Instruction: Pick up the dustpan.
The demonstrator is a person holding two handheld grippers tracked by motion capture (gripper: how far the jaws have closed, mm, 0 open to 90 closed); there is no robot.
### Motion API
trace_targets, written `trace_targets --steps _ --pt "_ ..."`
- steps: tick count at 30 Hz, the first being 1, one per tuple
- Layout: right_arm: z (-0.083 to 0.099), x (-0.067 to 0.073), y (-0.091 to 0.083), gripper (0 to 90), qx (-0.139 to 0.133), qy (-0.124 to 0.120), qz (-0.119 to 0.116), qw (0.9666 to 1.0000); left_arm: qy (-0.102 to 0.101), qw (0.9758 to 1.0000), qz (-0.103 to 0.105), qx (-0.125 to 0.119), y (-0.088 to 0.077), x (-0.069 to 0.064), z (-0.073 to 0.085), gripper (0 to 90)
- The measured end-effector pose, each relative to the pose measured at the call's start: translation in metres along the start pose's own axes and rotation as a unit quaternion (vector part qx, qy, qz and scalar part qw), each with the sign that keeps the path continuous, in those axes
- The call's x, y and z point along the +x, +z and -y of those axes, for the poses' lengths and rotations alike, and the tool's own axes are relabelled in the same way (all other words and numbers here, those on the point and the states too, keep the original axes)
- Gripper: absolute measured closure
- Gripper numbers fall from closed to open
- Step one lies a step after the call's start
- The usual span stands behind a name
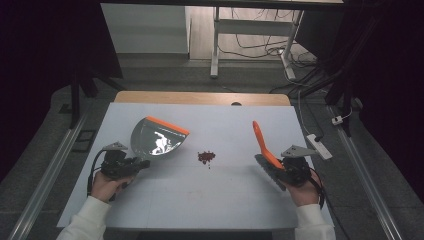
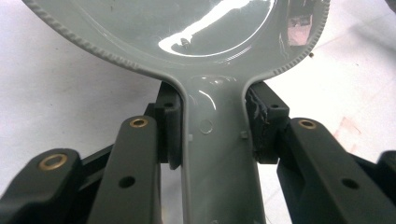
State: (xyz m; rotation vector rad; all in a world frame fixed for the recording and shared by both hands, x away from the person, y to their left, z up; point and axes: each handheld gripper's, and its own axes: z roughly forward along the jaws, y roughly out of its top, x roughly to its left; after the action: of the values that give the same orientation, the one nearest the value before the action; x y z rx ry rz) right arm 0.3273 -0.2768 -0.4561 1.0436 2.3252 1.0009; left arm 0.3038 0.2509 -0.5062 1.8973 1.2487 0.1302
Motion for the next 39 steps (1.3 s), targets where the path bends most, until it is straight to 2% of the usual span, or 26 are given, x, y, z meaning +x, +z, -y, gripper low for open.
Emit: trace_targets --steps 11,21,33,39 --pt "-0.015 0.002 0.01 70.0 -0.009 -0.002 -0.007 0.9999 0.028 0.9993 0.023 0.008 0.001 -0.004 0.0 62.1" --pt "-0.036 0.006 0.022 70.0 -0.023 -0.002 -0.019 0.9996 0.039 0.9983 0.034 0.027 0.004 -0.008 0.0 62.1" --pt "-0.048 0.01 0.037 70.0 -0.024 -0.008 -0.029 0.9993 0.059 0.996 0.049 0.044 0.007 -0.013 0.0 62.0" --pt "-0.059 0.012 0.047 70.0 -0.027 -0.013 -0.034 0.999 0.076 0.9938 0.05 0.064 0.009 -0.016 0.001 62.0"
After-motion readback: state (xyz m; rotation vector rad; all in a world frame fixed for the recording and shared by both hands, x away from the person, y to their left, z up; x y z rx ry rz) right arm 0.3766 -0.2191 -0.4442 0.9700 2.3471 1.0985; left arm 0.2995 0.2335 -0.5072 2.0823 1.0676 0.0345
